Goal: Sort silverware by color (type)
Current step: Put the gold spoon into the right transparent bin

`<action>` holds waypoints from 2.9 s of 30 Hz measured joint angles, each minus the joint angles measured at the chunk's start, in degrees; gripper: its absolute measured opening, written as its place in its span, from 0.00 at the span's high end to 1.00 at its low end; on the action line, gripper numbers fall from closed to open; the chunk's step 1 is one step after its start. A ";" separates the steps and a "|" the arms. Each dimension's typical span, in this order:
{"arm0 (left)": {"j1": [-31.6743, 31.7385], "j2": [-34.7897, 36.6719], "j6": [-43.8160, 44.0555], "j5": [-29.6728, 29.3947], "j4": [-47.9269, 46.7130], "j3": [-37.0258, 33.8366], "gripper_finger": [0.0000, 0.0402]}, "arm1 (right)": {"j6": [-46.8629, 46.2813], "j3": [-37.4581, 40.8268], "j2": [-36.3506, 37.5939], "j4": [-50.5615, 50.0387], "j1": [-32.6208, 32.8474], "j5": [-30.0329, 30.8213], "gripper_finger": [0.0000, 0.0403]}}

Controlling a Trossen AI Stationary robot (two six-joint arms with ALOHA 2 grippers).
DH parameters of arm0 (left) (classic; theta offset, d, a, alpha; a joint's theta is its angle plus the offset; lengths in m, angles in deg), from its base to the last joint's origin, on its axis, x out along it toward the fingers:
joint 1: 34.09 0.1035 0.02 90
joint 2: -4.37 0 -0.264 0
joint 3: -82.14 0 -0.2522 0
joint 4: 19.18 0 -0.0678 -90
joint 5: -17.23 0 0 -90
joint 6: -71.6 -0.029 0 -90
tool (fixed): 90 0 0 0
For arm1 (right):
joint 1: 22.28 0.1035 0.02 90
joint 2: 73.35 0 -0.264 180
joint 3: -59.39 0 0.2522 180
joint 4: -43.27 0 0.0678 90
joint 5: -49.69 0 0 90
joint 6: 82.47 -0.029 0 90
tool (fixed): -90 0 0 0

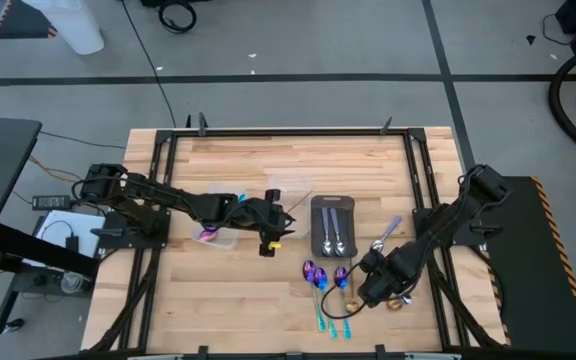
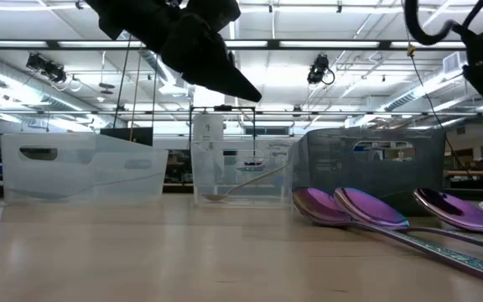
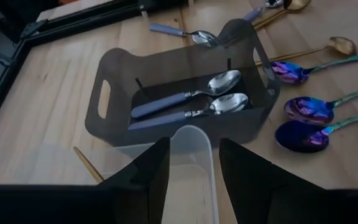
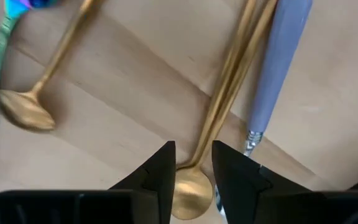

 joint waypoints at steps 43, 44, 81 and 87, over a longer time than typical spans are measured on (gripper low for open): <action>-0.51 0.00 -0.56 0.02 1.68 0.00 0.63 | -4.53 9.79 0.73 12.41 3.03 -1.37 0.88; -0.50 0.00 -0.56 0.01 1.68 0.00 0.63 | -4.48 9.79 0.75 12.39 3.03 -1.78 0.88; -0.52 0.00 0.98 0.03 1.20 0.00 0.63 | -5.86 9.62 5.51 11.21 2.98 -1.01 0.88; -0.52 0.00 1.01 0.05 0.40 0.02 0.63 | -6.63 9.62 5.75 10.64 2.98 -0.65 0.88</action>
